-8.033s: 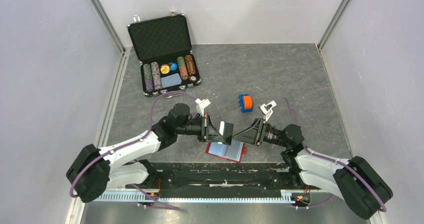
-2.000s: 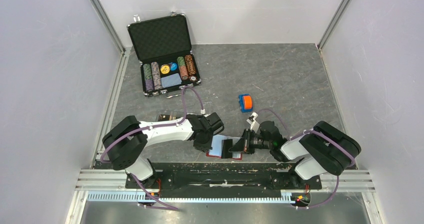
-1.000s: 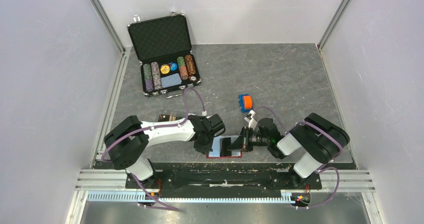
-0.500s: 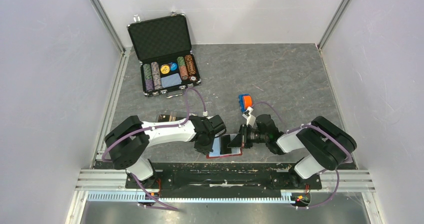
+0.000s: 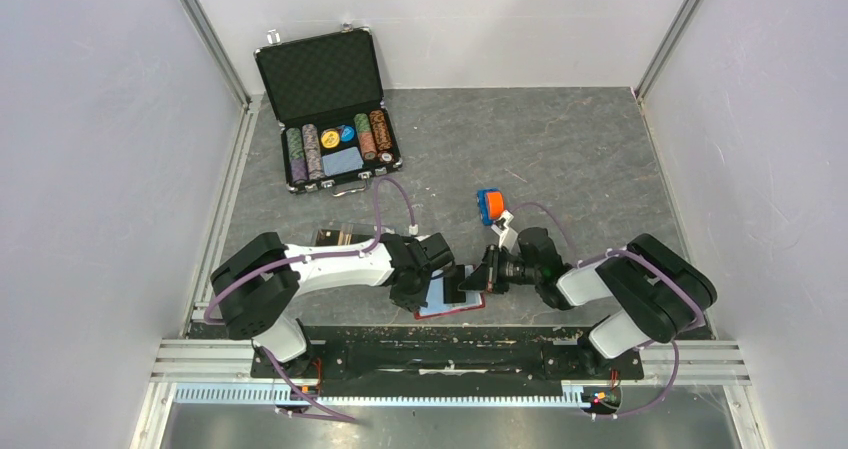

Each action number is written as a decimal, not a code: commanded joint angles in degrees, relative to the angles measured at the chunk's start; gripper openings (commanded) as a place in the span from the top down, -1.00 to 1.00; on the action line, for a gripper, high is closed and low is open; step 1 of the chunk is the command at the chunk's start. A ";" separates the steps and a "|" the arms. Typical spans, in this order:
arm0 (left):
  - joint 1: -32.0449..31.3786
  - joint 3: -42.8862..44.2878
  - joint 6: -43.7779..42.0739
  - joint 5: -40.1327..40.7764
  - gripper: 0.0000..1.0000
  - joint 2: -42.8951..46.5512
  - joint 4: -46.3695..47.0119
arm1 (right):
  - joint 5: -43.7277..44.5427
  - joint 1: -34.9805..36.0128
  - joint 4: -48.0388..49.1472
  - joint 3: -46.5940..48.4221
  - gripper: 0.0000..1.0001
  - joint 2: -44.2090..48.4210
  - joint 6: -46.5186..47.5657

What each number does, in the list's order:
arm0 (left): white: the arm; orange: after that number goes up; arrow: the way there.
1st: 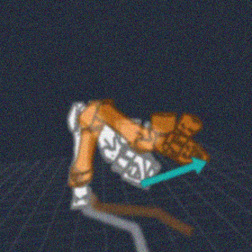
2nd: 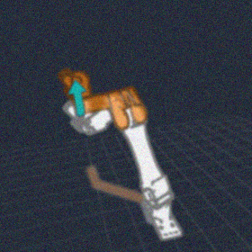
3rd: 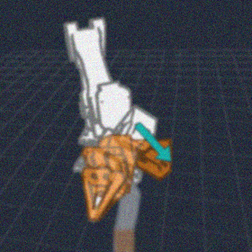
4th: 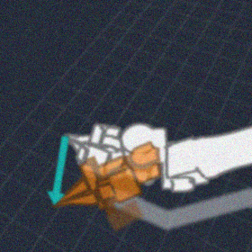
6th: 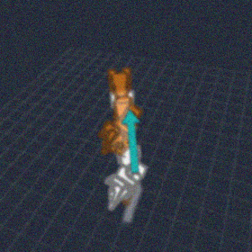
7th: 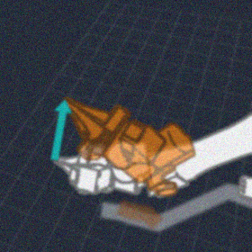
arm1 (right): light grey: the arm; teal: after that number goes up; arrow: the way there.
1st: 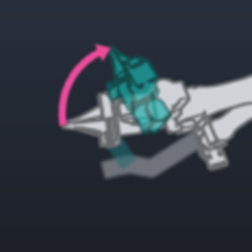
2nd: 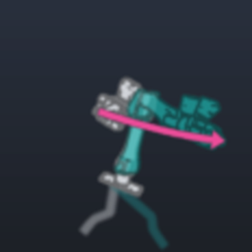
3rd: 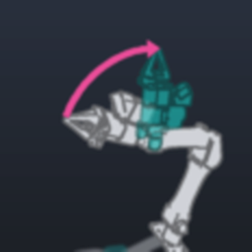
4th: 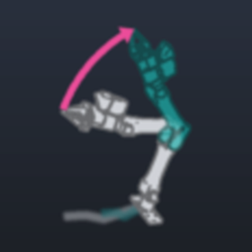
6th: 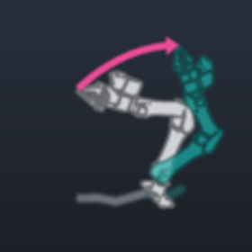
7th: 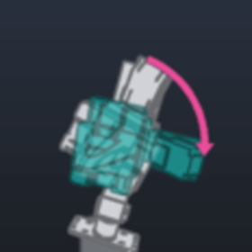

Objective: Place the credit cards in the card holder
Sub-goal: Insert the credit card into the card holder.

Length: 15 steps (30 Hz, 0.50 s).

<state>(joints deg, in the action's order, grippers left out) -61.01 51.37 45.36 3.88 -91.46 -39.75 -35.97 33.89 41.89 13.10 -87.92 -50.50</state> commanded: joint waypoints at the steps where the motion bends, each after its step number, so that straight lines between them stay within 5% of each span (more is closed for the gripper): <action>1: -1.18 -0.30 0.41 -2.70 0.74 -1.85 0.39 | 2.78 -0.35 -0.58 -0.37 1.00 1.51 2.03; 6: -1.28 -0.05 0.26 -2.69 0.74 -2.35 0.37 | 0.75 -0.02 8.33 -3.45 1.00 -0.77 -3.06; 15: -1.33 0.39 0.11 -2.65 0.75 -2.81 0.37 | 1.06 4.00 8.28 -3.66 1.00 -3.53 -5.43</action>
<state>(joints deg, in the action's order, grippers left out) -61.14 52.14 45.34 3.90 -92.20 -40.45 -35.29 36.16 48.73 9.47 -89.41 -54.96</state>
